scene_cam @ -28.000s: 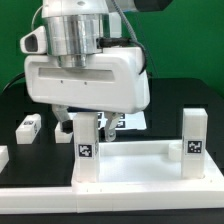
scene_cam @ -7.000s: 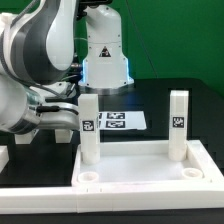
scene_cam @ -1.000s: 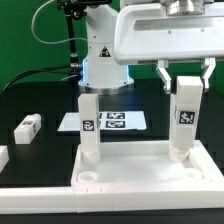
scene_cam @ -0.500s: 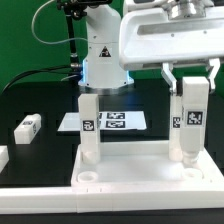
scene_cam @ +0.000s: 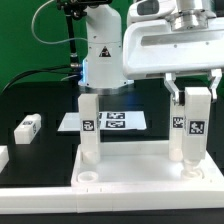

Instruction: Assemble desk

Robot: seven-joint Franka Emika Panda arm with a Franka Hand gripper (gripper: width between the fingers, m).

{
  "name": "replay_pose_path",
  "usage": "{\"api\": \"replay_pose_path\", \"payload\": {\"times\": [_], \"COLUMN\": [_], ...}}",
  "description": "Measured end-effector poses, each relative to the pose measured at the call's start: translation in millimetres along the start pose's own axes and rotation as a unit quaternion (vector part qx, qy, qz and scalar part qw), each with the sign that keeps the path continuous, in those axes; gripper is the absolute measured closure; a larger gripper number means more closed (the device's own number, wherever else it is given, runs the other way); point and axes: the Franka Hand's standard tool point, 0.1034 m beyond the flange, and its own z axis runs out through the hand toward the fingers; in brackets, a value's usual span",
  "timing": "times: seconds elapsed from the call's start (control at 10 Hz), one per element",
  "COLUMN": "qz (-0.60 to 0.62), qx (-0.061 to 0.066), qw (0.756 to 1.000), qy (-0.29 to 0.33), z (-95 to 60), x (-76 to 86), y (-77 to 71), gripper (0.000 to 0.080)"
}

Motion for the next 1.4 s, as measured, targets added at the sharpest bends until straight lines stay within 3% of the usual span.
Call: {"api": "replay_pose_path", "payload": {"times": [0.2, 0.8, 1.4], "qz": [-0.001, 0.005, 0.002], "qx": [0.0, 0.0, -0.004], "qw": [1.0, 1.0, 1.0], "qy": [-0.003, 0.017, 0.014], "z": [3.3, 7.4, 15.9], "x": [-5.1, -0.2, -12.5], "y": [-3.6, -2.3, -0.6], "gripper": [0.0512, 0.0512, 0.0512]}}
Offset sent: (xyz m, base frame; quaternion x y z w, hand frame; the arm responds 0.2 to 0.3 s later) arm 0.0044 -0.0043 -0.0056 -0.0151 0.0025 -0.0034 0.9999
